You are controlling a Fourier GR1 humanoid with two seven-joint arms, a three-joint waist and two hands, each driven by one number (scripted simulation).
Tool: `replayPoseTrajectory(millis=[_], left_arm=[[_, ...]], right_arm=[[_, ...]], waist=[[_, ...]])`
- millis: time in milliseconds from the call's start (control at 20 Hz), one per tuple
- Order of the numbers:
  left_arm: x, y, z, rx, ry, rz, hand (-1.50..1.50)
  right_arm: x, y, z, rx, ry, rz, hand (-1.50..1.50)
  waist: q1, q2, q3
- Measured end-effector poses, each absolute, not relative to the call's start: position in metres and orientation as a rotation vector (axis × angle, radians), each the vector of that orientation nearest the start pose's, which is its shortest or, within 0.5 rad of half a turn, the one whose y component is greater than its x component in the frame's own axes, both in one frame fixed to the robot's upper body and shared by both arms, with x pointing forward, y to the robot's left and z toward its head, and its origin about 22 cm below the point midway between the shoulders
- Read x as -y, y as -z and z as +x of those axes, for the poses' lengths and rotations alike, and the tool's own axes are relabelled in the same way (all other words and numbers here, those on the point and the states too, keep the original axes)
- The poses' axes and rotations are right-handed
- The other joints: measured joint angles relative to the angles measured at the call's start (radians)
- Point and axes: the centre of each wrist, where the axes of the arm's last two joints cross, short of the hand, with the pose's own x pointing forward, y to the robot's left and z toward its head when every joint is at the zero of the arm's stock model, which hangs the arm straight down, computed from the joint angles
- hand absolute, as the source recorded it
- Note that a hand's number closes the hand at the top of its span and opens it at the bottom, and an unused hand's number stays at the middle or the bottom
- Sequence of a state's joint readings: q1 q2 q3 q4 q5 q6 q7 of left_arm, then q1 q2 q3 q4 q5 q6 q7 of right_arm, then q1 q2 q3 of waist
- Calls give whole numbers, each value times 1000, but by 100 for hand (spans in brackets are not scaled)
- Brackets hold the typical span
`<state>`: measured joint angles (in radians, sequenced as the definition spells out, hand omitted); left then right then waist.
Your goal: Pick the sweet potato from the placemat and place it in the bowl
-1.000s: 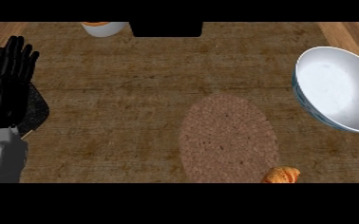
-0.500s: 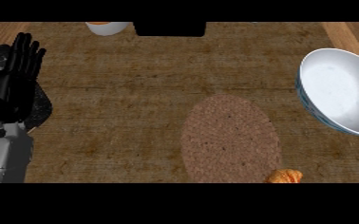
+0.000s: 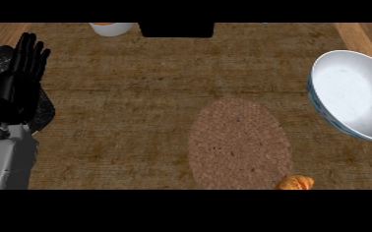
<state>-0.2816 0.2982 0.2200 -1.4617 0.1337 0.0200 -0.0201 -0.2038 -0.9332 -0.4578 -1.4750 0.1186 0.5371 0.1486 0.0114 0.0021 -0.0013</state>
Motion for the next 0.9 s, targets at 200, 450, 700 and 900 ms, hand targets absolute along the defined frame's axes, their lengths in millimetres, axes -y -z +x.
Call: replayPoseTrajectory(millis=[200,450,700,900], left_arm=[[-322,-75,299,1785,-24,230,0],[-321,-78,300,1790,-20,220,0],[-322,-84,298,1788,-20,229,0],[-324,-85,299,1791,-21,228,0]], right_arm=[[451,-208,262,1286,-714,-855,150],[443,-159,283,1180,-667,-897,-150],[437,-117,301,1158,-546,-822,-150],[437,-97,311,1241,-426,-732,-150]], waist=[[0,0,1],[5,2,2],[4,1,2],[3,2,3]])
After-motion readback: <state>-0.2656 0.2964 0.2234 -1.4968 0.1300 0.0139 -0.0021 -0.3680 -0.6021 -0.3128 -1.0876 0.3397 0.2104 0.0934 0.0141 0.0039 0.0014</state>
